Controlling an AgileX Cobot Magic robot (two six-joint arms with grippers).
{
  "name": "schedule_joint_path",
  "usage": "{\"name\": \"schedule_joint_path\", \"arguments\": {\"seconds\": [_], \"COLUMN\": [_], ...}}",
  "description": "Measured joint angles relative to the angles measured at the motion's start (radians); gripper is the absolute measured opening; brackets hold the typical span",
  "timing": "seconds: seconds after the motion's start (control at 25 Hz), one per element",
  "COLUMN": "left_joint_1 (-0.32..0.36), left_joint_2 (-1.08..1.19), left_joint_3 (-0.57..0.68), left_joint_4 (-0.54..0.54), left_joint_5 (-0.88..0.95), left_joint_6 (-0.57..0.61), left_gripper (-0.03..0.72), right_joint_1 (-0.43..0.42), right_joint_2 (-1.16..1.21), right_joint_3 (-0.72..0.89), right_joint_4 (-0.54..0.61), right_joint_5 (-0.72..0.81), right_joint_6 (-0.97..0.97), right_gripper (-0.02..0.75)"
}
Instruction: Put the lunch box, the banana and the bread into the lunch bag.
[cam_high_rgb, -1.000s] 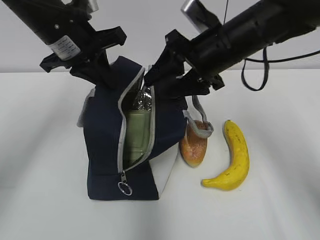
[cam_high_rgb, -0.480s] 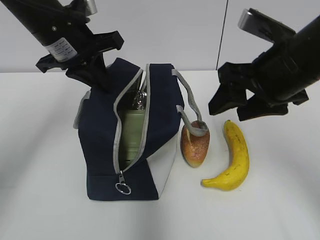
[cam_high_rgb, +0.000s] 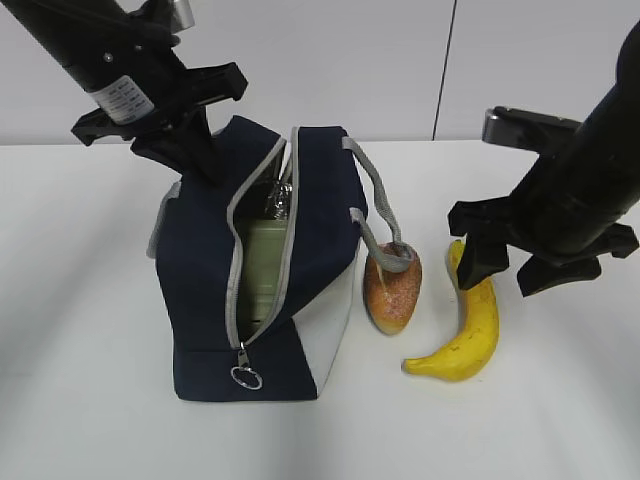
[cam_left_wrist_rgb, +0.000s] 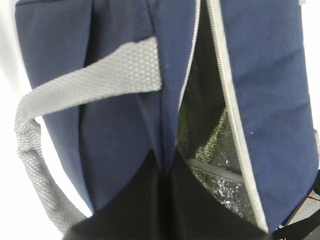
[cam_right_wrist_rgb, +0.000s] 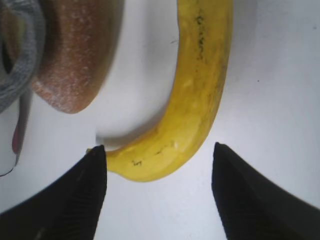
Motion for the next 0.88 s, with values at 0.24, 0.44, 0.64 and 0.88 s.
{"name": "schedule_joint_path", "arguments": {"seconds": [0.24, 0.44, 0.64, 0.88], "left_joint_1": [0.0, 0.0, 0.0, 0.0], "left_joint_2": [0.0, 0.0, 0.0, 0.0], "left_joint_3": [0.0, 0.0, 0.0, 0.0], "left_joint_4": [0.0, 0.0, 0.0, 0.001], "left_joint_5": [0.0, 0.0, 0.001, 0.002], "left_joint_6": [0.0, 0.0, 0.0, 0.0], "left_gripper": [-0.003, -0.003, -0.003, -0.003], "right_joint_1": [0.0, 0.0, 0.0, 0.0], "right_joint_2": [0.126, 0.189, 0.247, 0.299], "right_joint_3": [0.0, 0.0, -0.03, -0.082], "right_joint_4": [-0.026, -0.049, -0.125, -0.147], "right_joint_5": [-0.077, -0.154, -0.159, -0.151], "right_joint_6": [0.04, 0.073, 0.12, 0.126], "right_gripper": [0.49, 0.49, 0.49, 0.49]}}
